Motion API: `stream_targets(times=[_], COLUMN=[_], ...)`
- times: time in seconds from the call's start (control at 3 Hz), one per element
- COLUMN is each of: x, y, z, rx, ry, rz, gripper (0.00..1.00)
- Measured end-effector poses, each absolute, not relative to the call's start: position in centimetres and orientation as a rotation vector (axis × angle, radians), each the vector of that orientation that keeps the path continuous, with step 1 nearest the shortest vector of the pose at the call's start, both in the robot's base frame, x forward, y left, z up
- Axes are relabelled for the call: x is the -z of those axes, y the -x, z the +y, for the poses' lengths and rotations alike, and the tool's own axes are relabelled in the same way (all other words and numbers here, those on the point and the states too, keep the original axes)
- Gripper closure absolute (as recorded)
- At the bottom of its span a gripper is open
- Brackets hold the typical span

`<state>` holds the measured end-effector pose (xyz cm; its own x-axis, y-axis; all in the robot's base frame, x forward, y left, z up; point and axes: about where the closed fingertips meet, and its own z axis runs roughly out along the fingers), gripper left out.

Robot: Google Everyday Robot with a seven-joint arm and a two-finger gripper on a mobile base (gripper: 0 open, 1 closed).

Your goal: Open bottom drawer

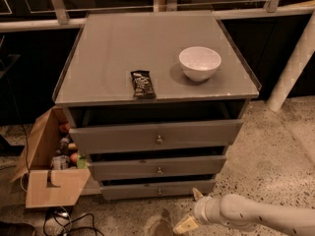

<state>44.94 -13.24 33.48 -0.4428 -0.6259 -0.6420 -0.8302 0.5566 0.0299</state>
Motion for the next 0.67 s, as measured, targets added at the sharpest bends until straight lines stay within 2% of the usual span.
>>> stream_targets(times=[0.67], x=[-31.7], y=[-46.0], z=[-12.8], rx=[-0.471], ry=[1.161], rz=[2.21], gripper=[0.0])
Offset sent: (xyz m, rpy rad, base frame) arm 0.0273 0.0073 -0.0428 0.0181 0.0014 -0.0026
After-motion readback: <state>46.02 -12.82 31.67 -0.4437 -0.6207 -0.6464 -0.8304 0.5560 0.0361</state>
